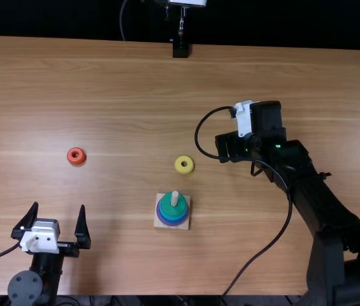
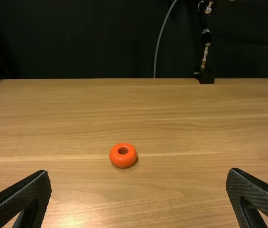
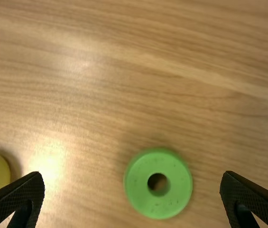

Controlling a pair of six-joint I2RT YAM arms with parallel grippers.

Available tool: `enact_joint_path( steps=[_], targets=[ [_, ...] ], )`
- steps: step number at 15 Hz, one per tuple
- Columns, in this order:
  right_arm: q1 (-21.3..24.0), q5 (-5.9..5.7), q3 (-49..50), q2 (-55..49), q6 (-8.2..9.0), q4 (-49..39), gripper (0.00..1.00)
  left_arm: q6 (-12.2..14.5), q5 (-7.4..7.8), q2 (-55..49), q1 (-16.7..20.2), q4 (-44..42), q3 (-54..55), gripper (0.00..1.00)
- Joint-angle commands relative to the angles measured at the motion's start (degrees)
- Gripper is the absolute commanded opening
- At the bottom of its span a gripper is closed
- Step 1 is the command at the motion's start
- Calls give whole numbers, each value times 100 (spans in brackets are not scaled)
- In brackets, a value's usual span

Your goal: Build the Hanoi tower: stack the rings onto the peg from bottom to top in this color order: purple, dark blue, light blue, dark green, light green, yellow, orange.

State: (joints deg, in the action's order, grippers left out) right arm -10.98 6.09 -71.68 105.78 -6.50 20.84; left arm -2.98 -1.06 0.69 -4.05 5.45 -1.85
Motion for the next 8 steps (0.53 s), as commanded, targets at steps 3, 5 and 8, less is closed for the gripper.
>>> enact_joint_path(
  steps=[3,5,8],
  targets=[
    [26,-113,-197,303,-4,-21,100,66,53,-69,54,24,185,100],
    [26,-113,-188,347,17,-21,100,66,43,-69,54,24,185,100],
    [35,-102,-312,620,39,10,100,66,43,-69,54,24,185,100]
  ],
)
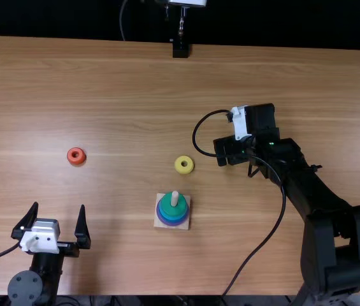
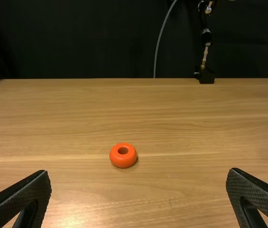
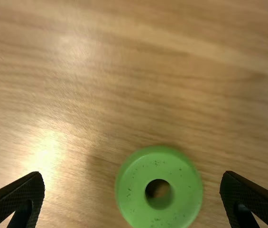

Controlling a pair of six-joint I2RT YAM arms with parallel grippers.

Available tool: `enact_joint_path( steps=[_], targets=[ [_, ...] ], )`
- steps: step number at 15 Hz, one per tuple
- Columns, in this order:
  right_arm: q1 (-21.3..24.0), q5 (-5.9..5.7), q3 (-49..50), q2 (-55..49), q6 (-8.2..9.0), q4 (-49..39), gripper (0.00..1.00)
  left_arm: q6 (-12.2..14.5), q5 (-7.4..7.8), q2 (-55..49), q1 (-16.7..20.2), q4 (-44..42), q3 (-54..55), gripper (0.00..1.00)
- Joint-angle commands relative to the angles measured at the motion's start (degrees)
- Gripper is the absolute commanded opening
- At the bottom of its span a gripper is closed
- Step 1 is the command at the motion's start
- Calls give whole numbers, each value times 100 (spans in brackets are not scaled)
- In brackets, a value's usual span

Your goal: Build the Hanoi tower: stack the rings onto the peg from bottom to top in this color order: purple, dark blue, light blue, dark green, light green, yellow, orange.

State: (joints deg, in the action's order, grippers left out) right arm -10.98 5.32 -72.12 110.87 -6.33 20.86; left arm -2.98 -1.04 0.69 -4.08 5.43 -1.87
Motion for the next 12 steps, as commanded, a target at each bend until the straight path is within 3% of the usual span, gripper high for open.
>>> enact_joint_path(
  steps=[1,12],
  targets=[
    [35,-26,-277,110,21,8,100,66,41,-69,56,26,187,100],
    [35,-37,-444,365,21,451,100,66,41,-69,56,26,187,100]
  ],
)
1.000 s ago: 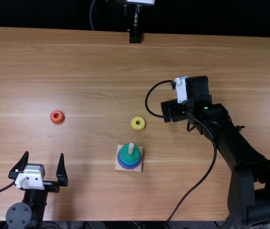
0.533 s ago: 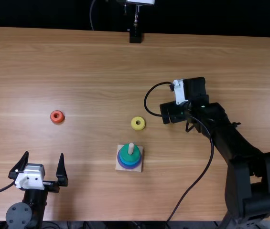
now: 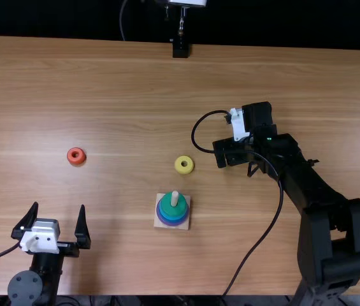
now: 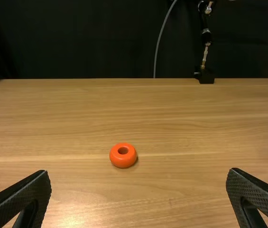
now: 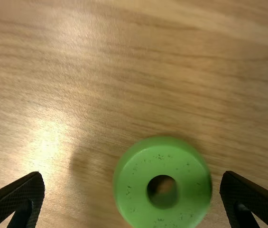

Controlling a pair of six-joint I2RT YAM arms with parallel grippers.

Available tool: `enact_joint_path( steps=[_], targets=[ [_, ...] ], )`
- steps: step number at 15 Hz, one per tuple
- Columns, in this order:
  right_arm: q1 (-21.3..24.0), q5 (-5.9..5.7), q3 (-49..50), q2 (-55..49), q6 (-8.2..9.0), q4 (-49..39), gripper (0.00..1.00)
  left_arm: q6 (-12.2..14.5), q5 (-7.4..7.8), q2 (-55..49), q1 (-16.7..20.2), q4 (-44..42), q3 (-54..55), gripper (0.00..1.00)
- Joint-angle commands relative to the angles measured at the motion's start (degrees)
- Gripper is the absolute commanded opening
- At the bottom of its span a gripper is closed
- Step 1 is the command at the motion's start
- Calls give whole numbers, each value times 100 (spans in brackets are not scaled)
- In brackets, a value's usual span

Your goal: Build the Hanoi tower: stack the rings onto the peg from bottom to top in this color order: purple, dark blue, light blue, dark green, light green, yellow, orange.

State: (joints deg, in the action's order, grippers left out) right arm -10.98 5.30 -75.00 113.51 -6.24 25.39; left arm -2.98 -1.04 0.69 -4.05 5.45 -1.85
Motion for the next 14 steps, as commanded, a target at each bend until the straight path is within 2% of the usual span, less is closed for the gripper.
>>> enact_joint_path(
  steps=[1,7,10,12,13,14],
  targets=[
    [35,-34,-155,110,2,-1,100,66,41,-69,54,24,185,100],
    [35,-34,-102,180,12,-1,100,66,41,-69,54,24,185,100],
    [26,-24,-76,206,12,-1,52,66,51,-69,54,24,185,100],
    [26,-24,-102,206,-9,-1,24,66,41,-69,54,24,185,100],
    [26,-24,-102,206,-30,-1,13,66,41,-69,54,24,185,100],
    [26,-34,-111,206,-40,-1,12,66,41,-69,54,24,185,100]
  ],
)
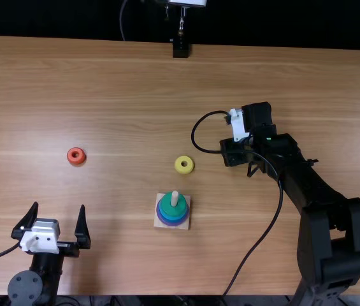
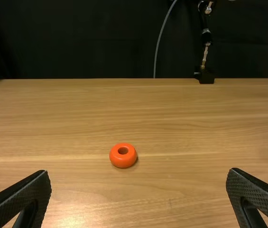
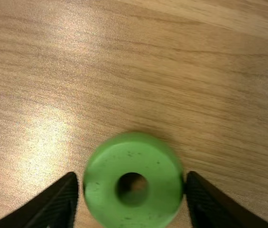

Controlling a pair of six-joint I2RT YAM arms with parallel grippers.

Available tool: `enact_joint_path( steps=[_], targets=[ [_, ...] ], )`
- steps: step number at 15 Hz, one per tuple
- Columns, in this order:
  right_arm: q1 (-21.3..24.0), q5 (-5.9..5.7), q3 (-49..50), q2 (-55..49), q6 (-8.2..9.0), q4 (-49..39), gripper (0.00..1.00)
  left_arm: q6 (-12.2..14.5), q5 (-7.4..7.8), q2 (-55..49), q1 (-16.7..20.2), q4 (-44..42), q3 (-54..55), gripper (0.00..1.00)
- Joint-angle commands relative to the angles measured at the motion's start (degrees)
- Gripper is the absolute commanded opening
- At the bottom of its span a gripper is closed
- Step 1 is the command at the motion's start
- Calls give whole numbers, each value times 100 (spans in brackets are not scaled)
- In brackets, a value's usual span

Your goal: Build the Hanoi tower: stack the rings onto the peg from bottom to top in this color order: purple, dark blue, light blue, dark green, light green, yellow, orange.

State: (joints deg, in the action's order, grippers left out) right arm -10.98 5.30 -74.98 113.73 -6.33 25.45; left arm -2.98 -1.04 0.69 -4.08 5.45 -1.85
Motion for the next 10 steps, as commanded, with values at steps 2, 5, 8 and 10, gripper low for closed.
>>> enact_joint_path(
  steps=[2,5,8,10],
  targets=[
    [35,-34,-105,184,-63,-8,0,66,41,-69,56,24,185,100],
    [35,-34,-96,184,-63,-18,0,66,41,-69,56,24,185,100],
    [44,-24,-148,176,-74,-18,0,66,41,-69,56,24,185,100],
    [44,-3,-157,176,-84,45,0,66,41,-69,56,24,185,100]
  ],
)
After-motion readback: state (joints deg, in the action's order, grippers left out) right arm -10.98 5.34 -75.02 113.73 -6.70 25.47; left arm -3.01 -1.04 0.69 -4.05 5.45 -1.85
